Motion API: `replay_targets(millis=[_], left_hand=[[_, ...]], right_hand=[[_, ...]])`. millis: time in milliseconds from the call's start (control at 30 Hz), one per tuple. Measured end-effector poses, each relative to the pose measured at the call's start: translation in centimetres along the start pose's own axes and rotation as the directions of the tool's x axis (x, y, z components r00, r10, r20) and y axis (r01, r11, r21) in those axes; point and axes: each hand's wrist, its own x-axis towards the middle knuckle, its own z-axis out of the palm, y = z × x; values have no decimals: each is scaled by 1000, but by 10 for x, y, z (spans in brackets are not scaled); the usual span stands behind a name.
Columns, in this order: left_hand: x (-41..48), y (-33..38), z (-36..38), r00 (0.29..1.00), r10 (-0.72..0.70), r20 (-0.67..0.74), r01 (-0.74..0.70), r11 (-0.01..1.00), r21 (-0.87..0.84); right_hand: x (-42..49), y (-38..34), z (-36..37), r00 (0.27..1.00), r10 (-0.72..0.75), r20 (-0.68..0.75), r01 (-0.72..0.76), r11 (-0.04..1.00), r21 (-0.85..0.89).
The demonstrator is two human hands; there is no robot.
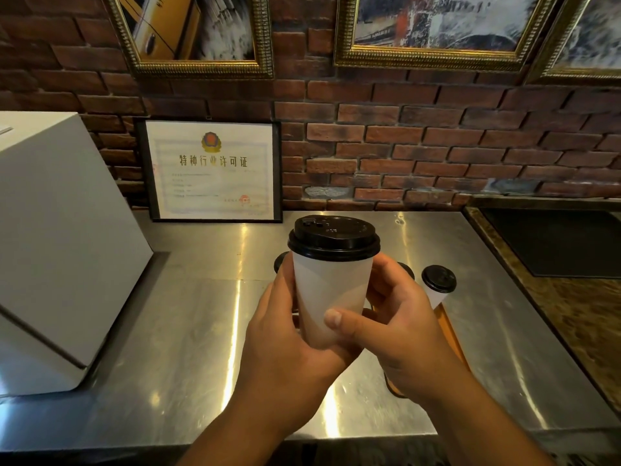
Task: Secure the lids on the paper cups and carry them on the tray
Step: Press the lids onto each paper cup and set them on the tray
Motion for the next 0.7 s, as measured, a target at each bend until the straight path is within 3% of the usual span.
replay_targets(millis=[400,700], left_hand=[[-4,-4,-3,1000,-4,20,1,991,135],[-7,-1,-2,1000,10,19,-13,990,138]], right_hand=[[0,5,-2,1000,-1,17,3,998,-63],[-5,10,-5,999,-41,-24,39,995,-93]])
